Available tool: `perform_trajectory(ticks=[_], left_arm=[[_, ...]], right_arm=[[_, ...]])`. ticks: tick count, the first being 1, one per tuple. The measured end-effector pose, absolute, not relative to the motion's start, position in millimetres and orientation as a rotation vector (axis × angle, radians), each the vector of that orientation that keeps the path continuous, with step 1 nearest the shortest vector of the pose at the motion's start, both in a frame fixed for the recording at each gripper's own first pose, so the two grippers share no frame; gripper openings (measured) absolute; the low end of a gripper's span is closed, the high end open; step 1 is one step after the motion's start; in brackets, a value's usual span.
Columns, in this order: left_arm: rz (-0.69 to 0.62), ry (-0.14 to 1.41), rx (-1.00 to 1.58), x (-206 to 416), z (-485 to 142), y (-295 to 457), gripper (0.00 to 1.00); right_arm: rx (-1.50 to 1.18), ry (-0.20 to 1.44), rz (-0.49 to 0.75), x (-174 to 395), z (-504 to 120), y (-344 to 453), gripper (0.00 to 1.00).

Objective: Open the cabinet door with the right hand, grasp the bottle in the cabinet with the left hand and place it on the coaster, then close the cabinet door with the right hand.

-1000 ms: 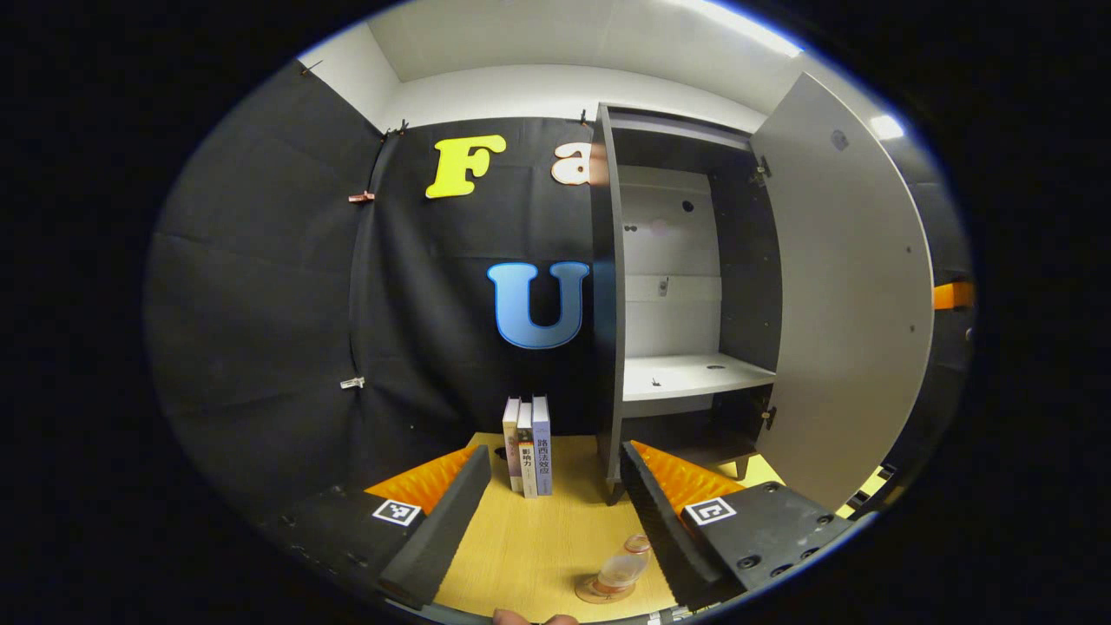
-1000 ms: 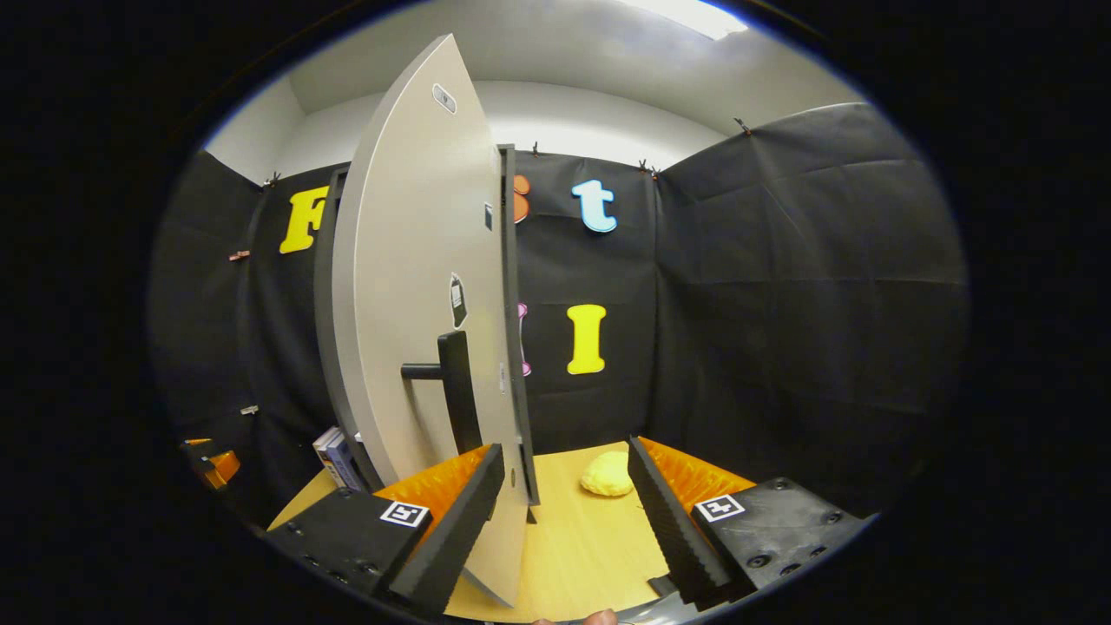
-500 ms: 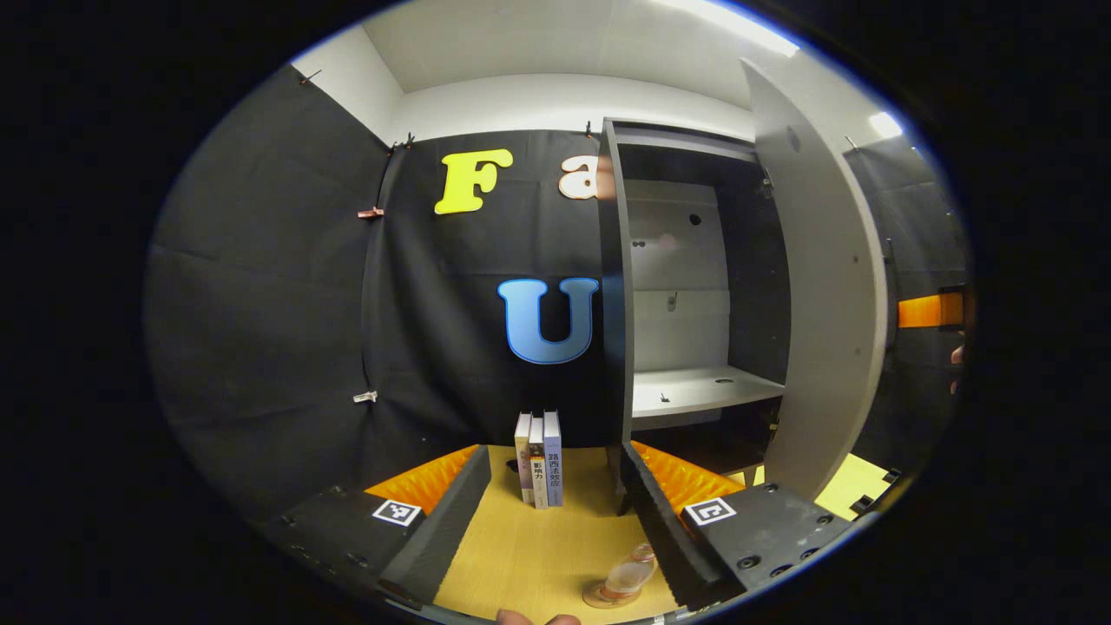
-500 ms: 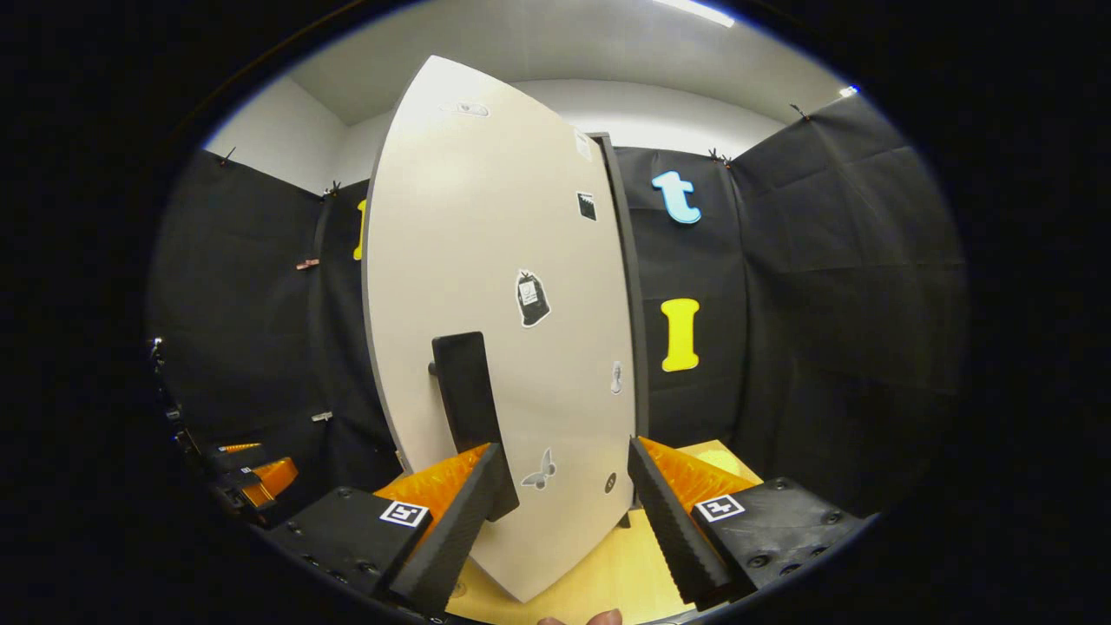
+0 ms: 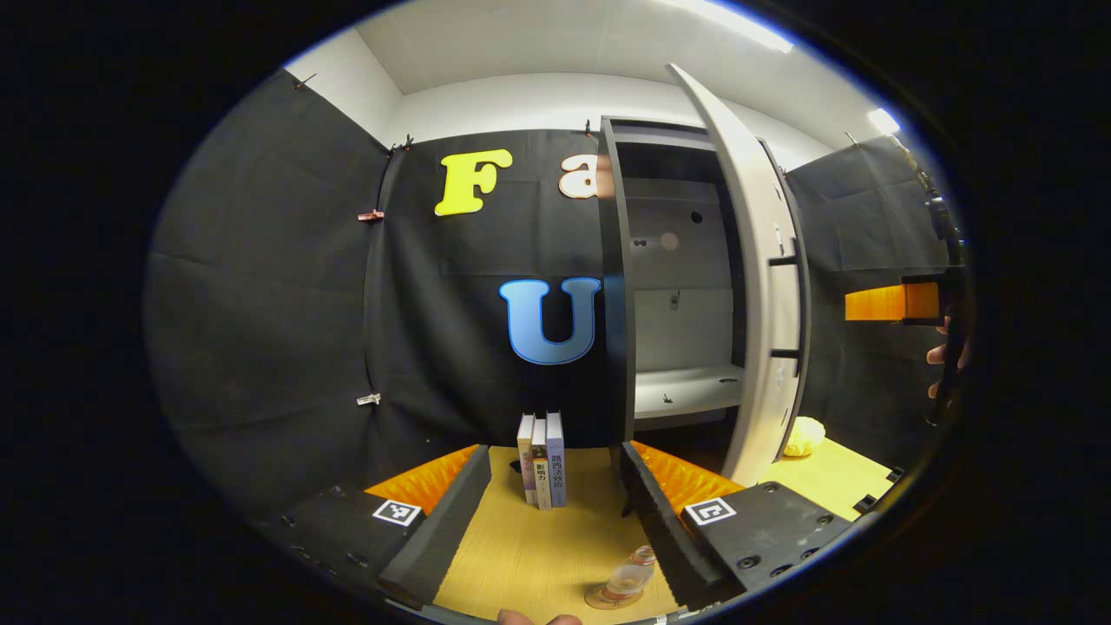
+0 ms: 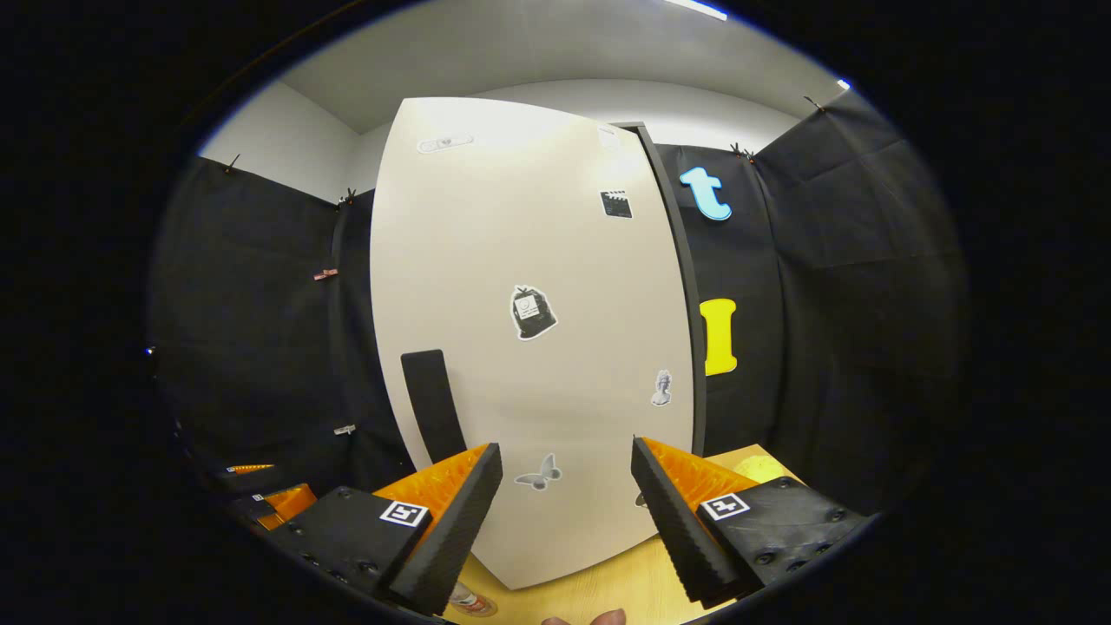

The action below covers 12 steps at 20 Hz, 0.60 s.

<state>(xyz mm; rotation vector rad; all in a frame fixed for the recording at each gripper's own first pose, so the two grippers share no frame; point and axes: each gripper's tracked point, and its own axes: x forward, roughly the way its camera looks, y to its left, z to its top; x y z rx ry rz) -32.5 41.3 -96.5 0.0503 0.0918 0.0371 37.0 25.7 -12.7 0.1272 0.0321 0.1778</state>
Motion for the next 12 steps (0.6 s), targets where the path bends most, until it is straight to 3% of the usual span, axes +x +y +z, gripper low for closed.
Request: perform_trajectory(ticks=[12], left_arm=[[-0.015, 0.085, 0.044, -25.4, -92.0, 14.3, 0.94]], right_arm=[[0.038, 0.038, 0.053, 20.7, -22.6, -28.3, 0.98]])
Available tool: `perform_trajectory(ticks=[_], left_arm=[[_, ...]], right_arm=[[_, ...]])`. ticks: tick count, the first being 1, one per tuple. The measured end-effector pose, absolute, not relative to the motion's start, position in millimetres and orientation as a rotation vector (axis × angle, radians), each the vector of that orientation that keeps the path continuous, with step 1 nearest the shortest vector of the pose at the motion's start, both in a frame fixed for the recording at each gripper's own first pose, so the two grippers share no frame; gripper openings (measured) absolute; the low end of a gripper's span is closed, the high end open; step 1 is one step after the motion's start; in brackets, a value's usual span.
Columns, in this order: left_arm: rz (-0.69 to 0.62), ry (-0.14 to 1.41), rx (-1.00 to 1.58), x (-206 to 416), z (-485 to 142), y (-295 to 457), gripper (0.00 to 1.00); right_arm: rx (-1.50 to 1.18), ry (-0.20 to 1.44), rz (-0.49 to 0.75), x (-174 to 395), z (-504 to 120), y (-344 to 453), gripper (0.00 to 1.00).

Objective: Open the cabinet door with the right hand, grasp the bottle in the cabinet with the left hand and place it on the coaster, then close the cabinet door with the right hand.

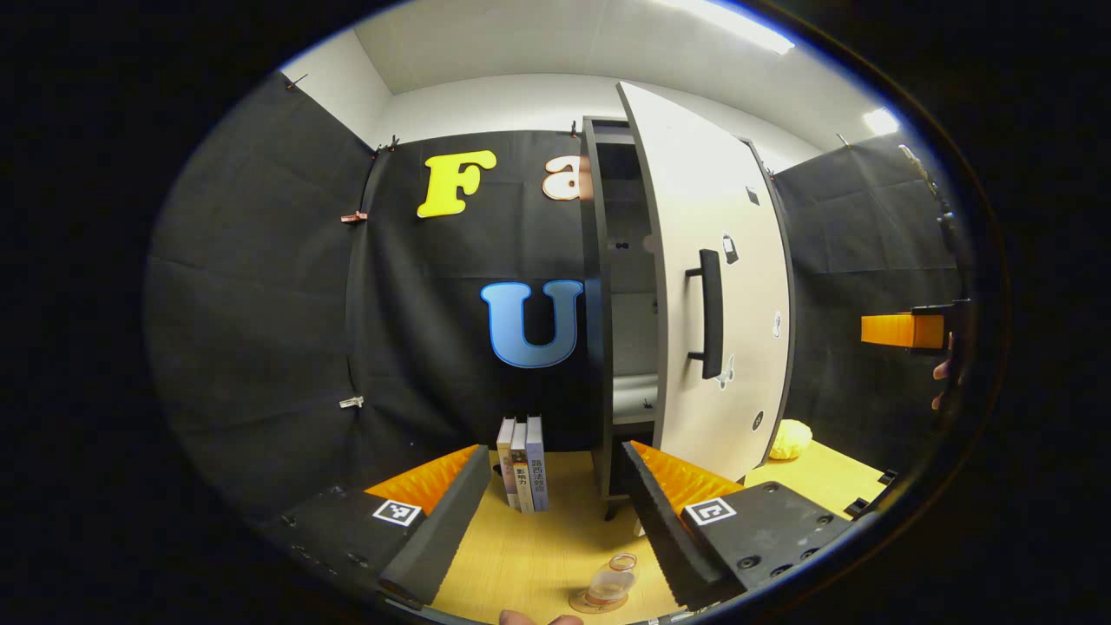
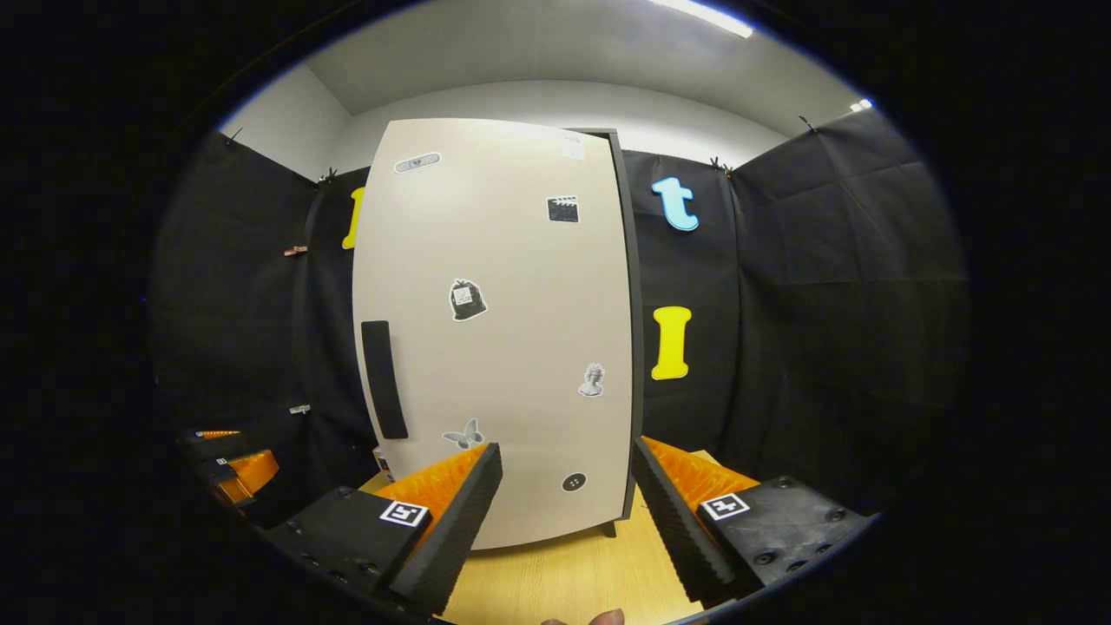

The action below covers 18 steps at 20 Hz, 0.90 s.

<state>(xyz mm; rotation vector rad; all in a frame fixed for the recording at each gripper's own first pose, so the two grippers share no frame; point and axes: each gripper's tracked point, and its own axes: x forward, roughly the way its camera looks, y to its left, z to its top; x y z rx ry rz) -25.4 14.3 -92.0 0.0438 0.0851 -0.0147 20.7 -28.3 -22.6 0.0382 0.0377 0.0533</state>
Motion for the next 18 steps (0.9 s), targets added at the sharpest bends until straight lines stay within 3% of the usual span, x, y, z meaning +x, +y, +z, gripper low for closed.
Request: perform_trajectory(ticks=[18], left_arm=[[-0.045, 0.078, 0.066, -31.0, -87.7, -6.0, 0.95]], right_arm=[[0.015, 0.052, -0.001, -0.5, -34.0, -45.6, 0.98]])
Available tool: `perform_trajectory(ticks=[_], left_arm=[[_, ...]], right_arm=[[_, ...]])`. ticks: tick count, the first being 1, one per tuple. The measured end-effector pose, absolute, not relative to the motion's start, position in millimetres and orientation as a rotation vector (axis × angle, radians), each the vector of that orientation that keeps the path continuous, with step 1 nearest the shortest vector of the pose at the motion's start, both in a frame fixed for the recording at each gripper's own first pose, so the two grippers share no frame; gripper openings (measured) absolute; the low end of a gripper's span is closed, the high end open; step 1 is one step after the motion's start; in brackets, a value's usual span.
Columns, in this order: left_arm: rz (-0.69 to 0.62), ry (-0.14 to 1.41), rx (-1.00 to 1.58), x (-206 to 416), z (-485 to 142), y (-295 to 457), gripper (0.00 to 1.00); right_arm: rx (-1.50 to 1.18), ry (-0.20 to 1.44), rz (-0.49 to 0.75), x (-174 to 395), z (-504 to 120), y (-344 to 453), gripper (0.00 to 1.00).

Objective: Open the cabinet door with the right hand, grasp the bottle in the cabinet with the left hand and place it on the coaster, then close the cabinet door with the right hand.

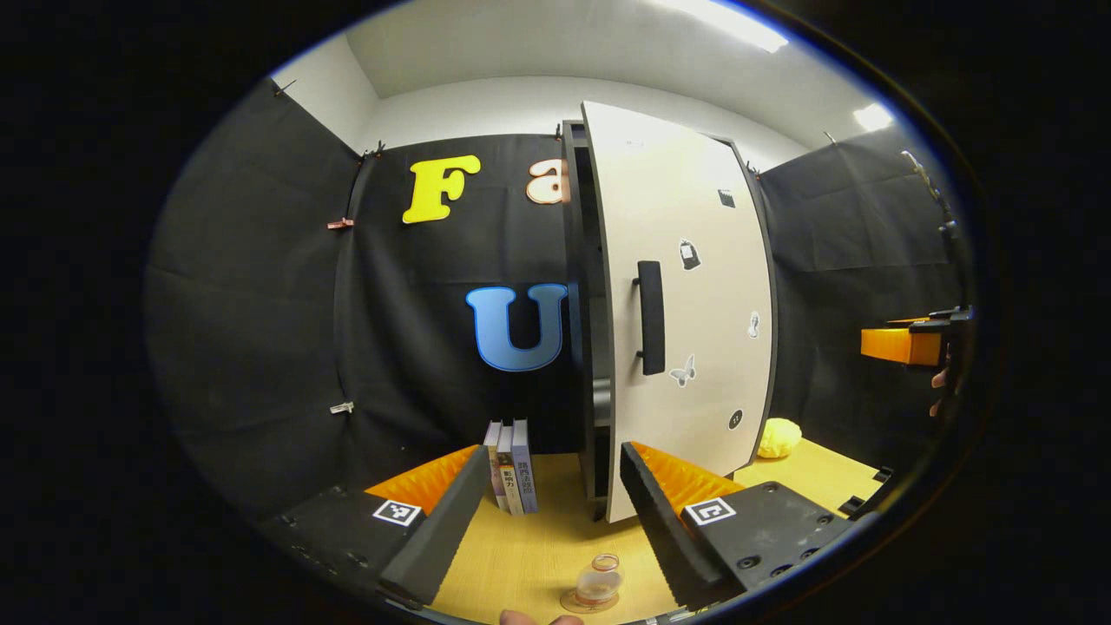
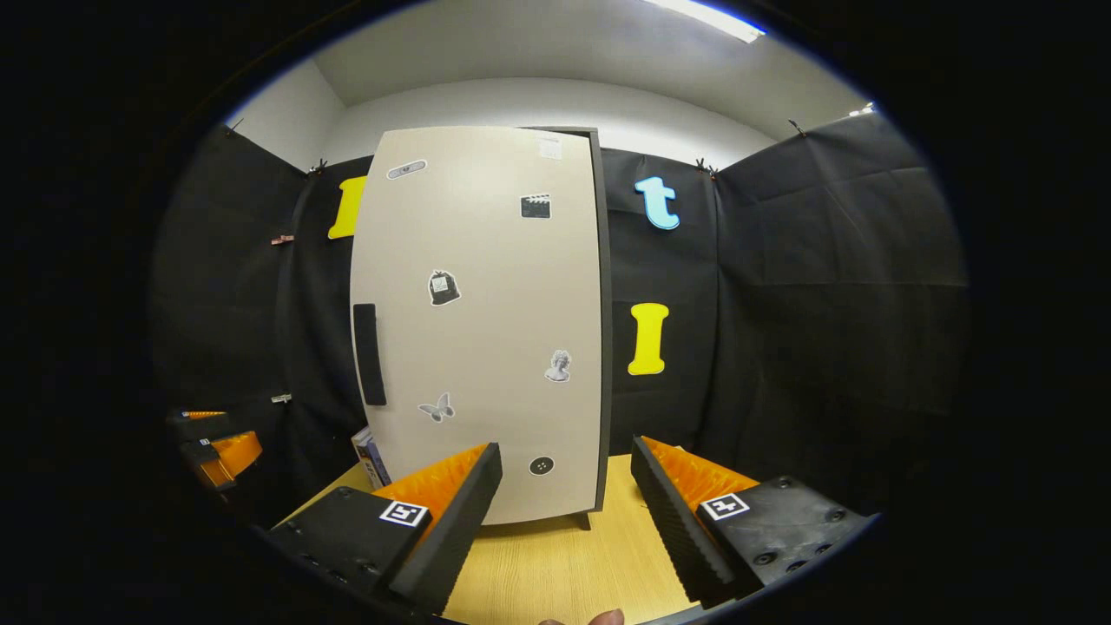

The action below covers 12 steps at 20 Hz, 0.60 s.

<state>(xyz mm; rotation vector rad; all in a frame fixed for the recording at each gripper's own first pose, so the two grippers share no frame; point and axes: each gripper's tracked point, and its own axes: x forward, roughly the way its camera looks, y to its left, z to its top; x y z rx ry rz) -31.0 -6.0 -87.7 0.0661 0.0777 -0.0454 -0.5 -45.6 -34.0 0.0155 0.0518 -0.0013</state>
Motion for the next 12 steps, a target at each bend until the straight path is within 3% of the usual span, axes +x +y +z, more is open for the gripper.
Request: perform_trajectory(ticks=[12], left_arm=[[-0.028, 0.085, 0.052, -26.9, -83.1, -5.7, 0.94]], right_arm=[[0.002, 0.044, -0.016, -3.4, -34.9, -51.8, 0.98]])
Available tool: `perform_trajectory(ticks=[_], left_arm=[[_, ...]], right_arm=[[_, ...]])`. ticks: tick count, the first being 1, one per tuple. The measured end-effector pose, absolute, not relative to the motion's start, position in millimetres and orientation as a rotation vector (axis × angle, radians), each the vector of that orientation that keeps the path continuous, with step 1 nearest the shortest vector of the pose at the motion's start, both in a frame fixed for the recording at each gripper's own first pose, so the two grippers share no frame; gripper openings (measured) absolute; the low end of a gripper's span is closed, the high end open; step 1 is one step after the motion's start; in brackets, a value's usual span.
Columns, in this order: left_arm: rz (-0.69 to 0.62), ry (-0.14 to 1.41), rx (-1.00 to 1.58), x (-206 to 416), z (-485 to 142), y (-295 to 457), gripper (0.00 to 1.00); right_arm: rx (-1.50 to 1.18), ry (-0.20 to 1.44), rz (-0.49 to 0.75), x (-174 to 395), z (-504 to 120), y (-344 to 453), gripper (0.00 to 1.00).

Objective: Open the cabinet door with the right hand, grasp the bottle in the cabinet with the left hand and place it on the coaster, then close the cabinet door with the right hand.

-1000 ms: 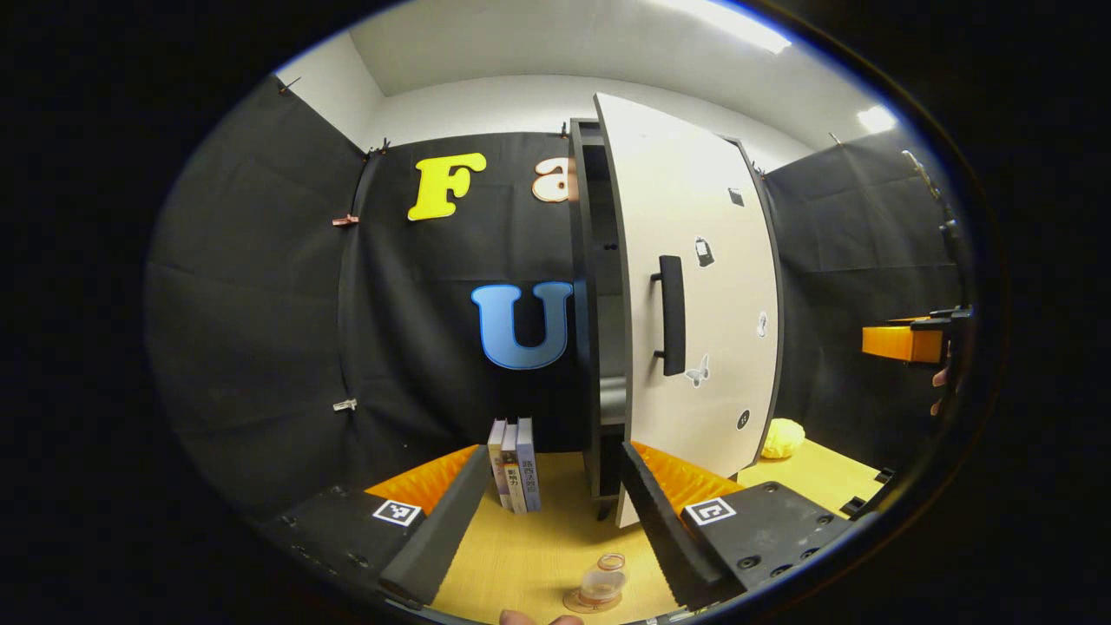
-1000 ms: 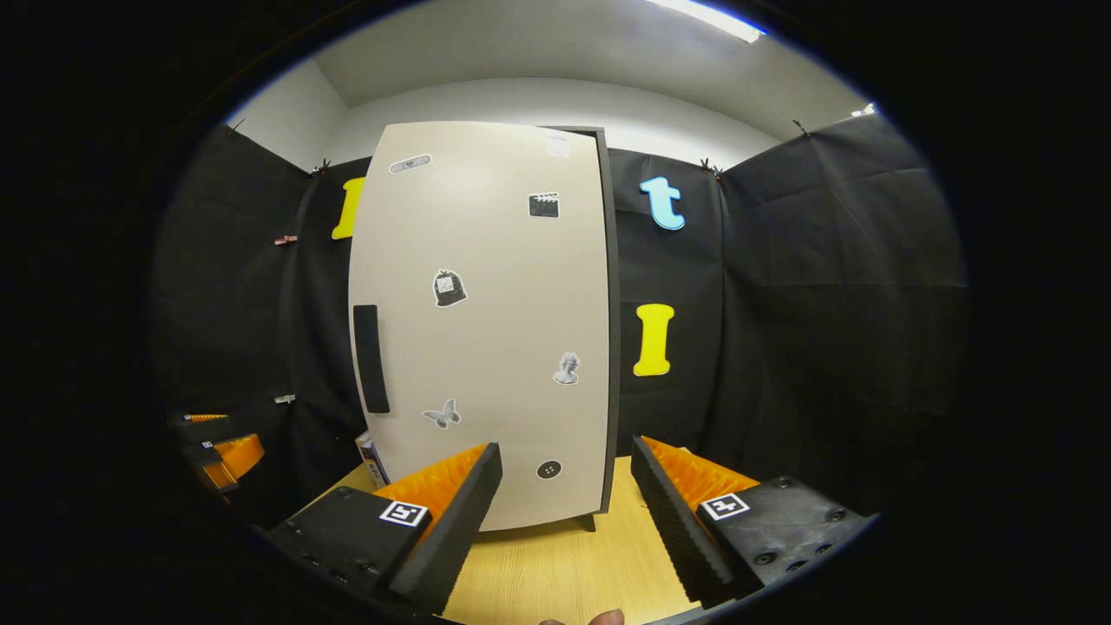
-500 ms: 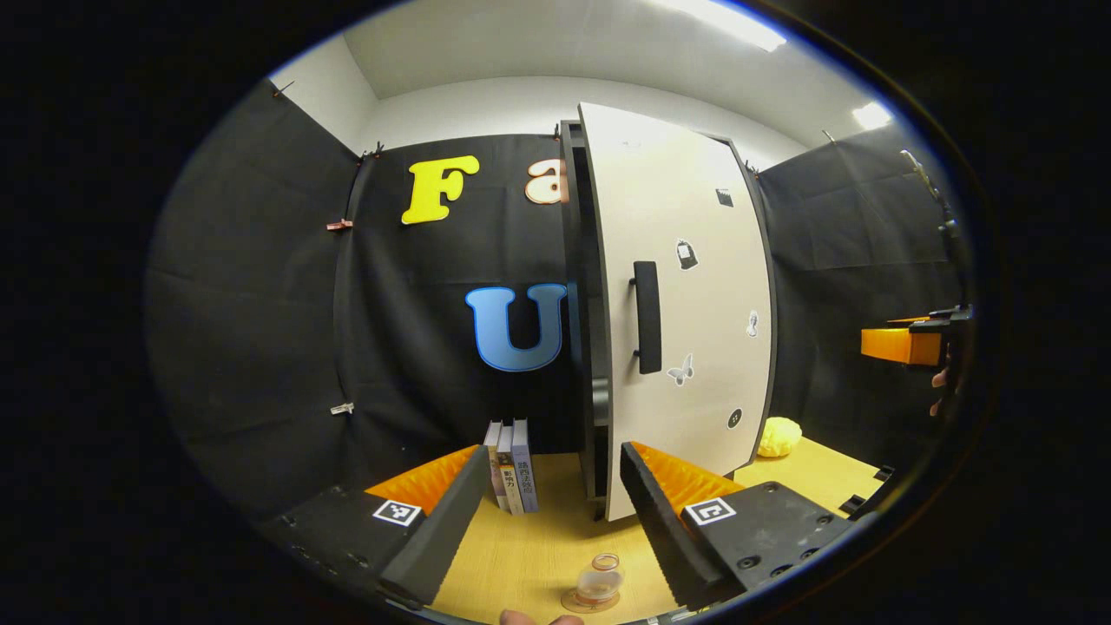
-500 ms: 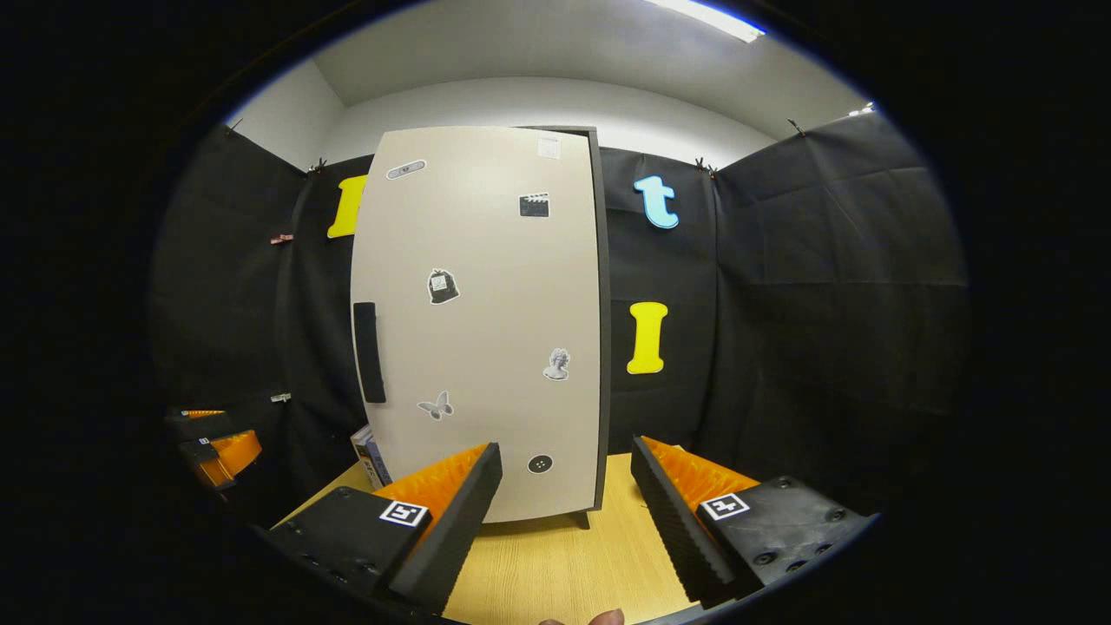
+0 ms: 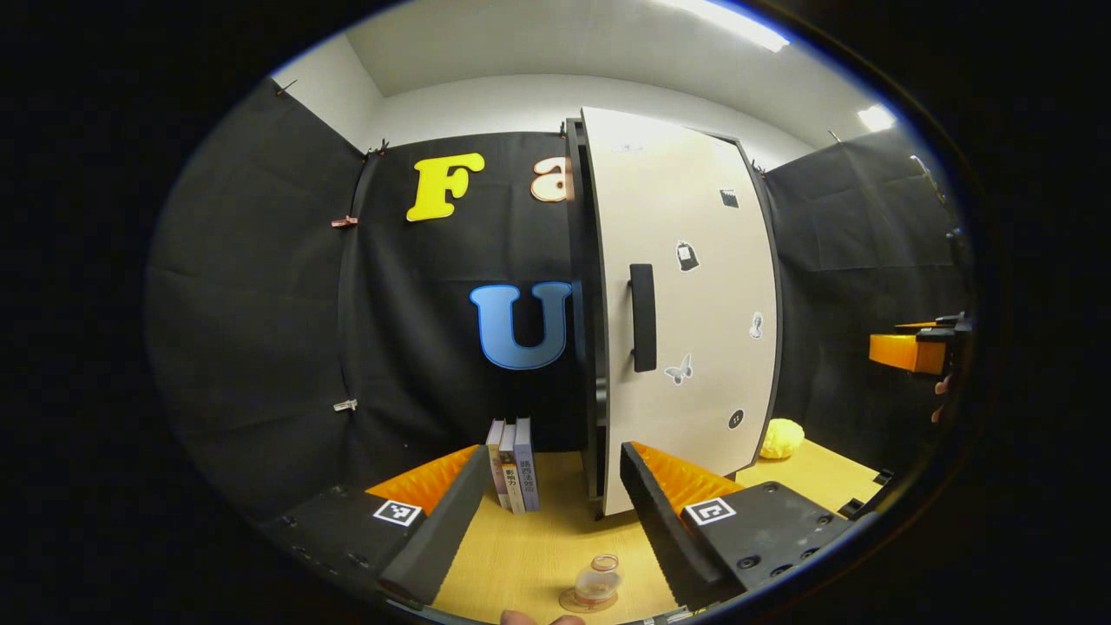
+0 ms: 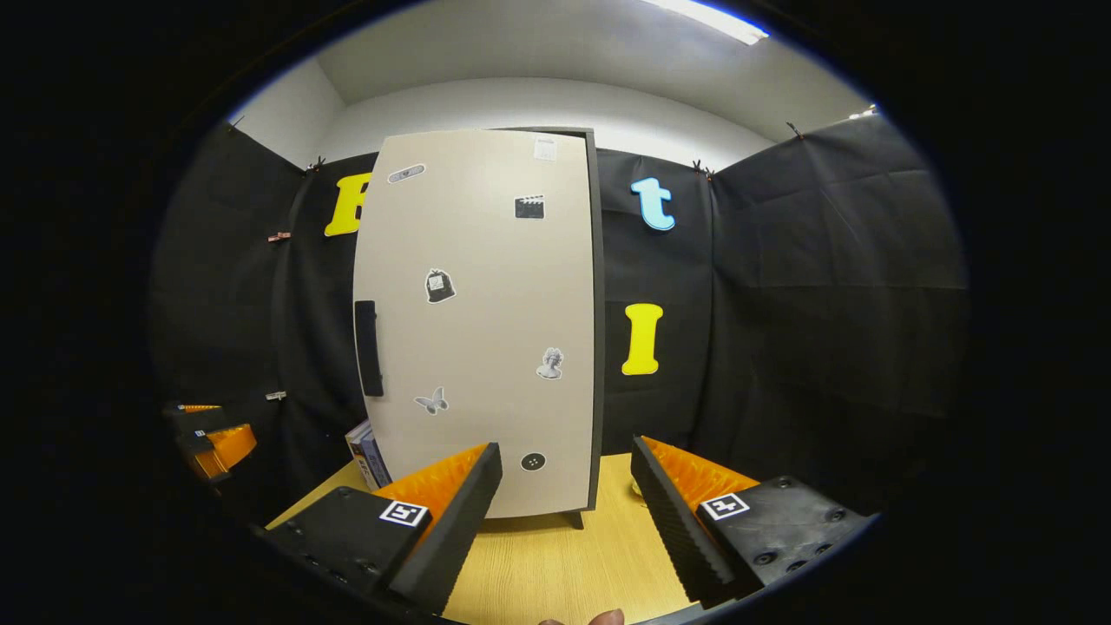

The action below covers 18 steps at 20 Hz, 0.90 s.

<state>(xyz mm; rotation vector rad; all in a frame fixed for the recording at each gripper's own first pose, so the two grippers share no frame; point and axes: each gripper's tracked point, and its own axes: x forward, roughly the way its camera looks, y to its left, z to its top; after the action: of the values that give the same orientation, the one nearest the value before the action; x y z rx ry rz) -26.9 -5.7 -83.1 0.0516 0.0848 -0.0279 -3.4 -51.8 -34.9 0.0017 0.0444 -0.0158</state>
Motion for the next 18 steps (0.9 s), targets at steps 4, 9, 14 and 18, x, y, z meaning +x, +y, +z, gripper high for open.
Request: perform_trajectory(ticks=[4, 9, 14, 18], left_arm=[[-0.021, 0.075, 0.046, -20.7, -69.9, -4.5, 0.94], [-0.023, 0.051, 0.047, -13.5, -56.4, -6.3, 0.94], [-0.033, 0.056, 0.052, -12.2, -59.2, -9.9, 0.94], [-0.037, 0.060, 0.052, -11.7, -61.8, -10.7, 0.94]], right_arm=[[-0.007, 0.046, -0.014, -4.9, -36.5, -50.2, 0.98], [-0.022, 0.042, -0.018, -4.2, -35.7, -49.9, 0.98], [-0.024, 0.045, -0.017, -6.3, -37.5, -50.1, 0.98], [-0.023, 0.049, -0.017, -4.1, -38.1, -51.2, 0.98]])
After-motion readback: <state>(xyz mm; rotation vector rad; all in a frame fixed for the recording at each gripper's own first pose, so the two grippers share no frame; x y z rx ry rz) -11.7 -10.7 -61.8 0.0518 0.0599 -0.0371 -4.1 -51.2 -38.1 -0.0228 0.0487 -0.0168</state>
